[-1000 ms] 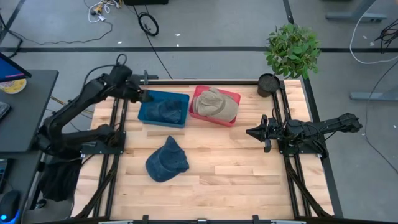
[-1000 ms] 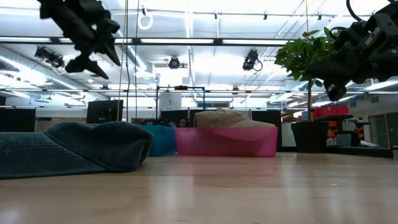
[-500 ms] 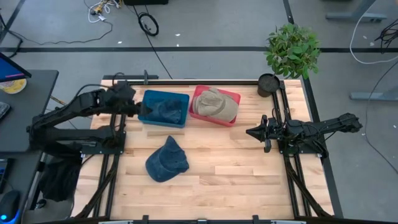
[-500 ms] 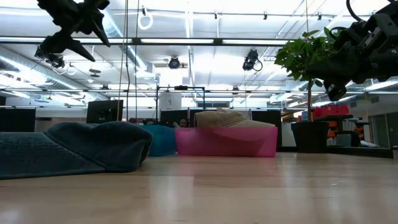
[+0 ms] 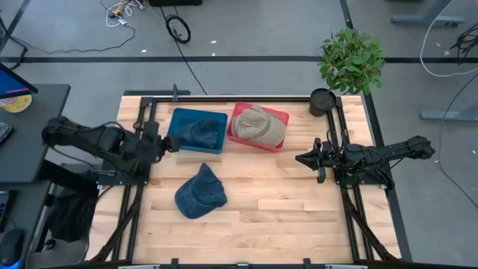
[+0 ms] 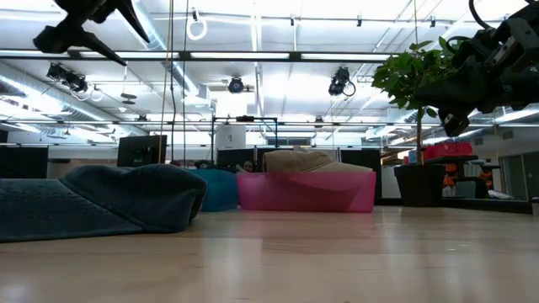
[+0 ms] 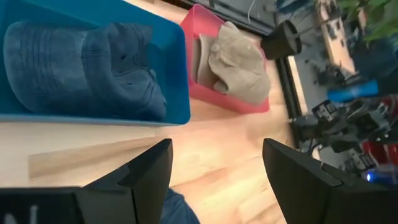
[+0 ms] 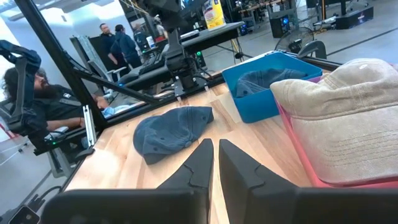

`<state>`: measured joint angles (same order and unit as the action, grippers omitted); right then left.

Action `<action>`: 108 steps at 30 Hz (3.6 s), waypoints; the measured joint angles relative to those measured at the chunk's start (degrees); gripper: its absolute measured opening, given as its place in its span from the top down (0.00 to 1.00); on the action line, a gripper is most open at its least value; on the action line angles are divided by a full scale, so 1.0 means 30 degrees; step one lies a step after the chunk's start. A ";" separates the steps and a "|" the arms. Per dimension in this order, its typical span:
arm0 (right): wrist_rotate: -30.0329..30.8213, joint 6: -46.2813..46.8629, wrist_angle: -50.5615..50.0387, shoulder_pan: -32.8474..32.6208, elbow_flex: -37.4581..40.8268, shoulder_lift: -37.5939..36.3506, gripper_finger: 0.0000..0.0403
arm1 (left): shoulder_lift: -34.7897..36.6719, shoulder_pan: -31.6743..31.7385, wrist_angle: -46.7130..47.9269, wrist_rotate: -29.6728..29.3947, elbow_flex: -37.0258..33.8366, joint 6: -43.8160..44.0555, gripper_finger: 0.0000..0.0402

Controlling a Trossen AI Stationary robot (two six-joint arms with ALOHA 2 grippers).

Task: Pick & Place hat
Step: Put the blue cap into the blue bin

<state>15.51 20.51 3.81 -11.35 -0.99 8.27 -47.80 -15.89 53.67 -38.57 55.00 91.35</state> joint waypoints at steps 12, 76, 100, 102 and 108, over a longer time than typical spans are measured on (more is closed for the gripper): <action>0.0000 -0.0007 0.0000 0.0003 0.0004 0.0003 0.92 | -0.4008 -0.5935 0.3423 -0.2426 -0.0347 0.9427 0.37; 0.0000 0.0000 0.0000 0.0000 0.0000 0.0007 0.92 | -1.3623 -1.0957 -1.6770 0.3009 -0.7739 1.1481 0.51; 0.0000 -0.0006 0.0015 0.0002 0.0000 0.0002 0.92 | -1.2125 -1.0858 -1.7710 -0.2592 -0.6905 0.7507 0.97; 0.0000 -0.0007 0.0003 0.0004 0.0000 0.0000 0.92 | -1.1735 -1.0988 -1.7638 -0.2593 -0.6528 0.6271 0.97; 0.0000 0.0000 0.0036 0.0000 0.0000 0.0007 0.92 | -0.9836 -1.1210 -1.7546 -0.2421 -0.5779 0.1459 0.97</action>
<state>15.51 20.51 3.92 -11.35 -0.99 8.29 -77.30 -49.52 1.03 -45.83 37.67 95.73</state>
